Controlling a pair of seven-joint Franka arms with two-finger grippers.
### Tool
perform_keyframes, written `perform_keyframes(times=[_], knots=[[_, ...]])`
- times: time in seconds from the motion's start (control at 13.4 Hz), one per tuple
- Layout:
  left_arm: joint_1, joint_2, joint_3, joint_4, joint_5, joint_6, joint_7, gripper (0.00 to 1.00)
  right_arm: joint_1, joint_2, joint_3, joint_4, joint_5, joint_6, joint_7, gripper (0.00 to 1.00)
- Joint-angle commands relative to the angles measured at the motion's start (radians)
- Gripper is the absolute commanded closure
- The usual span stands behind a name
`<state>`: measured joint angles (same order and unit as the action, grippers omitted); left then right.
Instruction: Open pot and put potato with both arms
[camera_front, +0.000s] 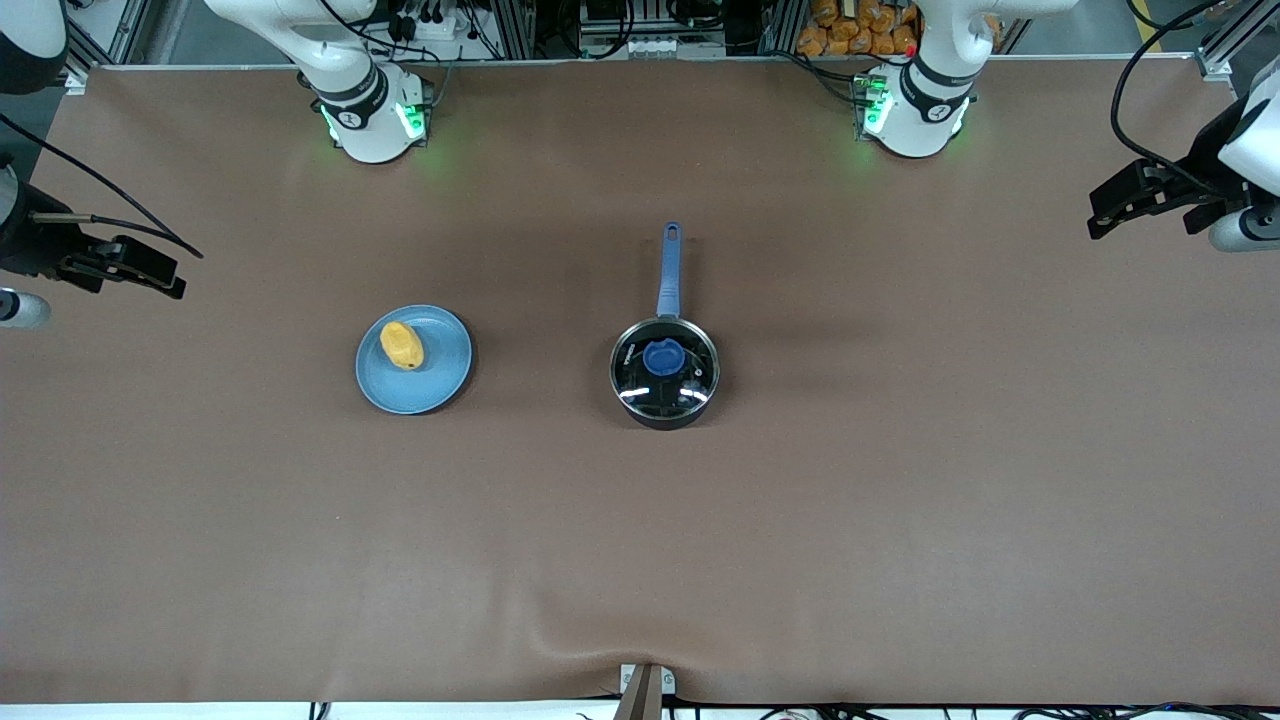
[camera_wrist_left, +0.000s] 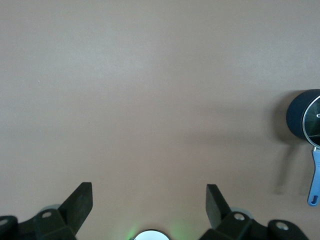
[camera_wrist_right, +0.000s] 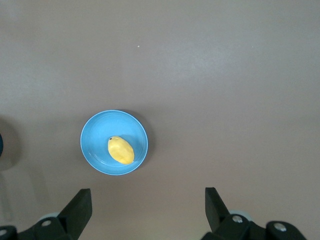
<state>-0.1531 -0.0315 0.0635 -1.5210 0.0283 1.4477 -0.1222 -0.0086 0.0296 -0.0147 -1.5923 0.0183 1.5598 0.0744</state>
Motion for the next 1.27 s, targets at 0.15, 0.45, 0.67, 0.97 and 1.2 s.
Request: perform_keyframes(times=[0.15, 0.45, 0.67, 0.97, 1.2], knots=[[0.009, 0.001, 0.001, 0.012, 0.007, -0.004, 0.009, 0.00, -0.007, -0.028, 0.013, -0.041, 0.015, 0.003, 0.016, 0.00], [0.012, 0.004, 0.007, 0.001, 0.005, -0.004, 0.019, 0.00, -0.005, -0.031, 0.013, -0.041, 0.015, 0.003, 0.013, 0.00], [0.033, -0.001, 0.007, -0.016, -0.014, -0.006, 0.027, 0.00, -0.005, -0.028, 0.013, -0.041, 0.015, 0.005, -0.013, 0.00], [0.044, 0.001, 0.006, -0.022, -0.054, -0.003, 0.033, 0.00, -0.007, -0.046, 0.013, -0.072, 0.016, 0.005, -0.058, 0.00], [0.044, -0.001, 0.001, -0.022, -0.051, -0.004, 0.032, 0.00, -0.007, -0.048, 0.013, -0.071, 0.015, 0.006, -0.059, 0.00]])
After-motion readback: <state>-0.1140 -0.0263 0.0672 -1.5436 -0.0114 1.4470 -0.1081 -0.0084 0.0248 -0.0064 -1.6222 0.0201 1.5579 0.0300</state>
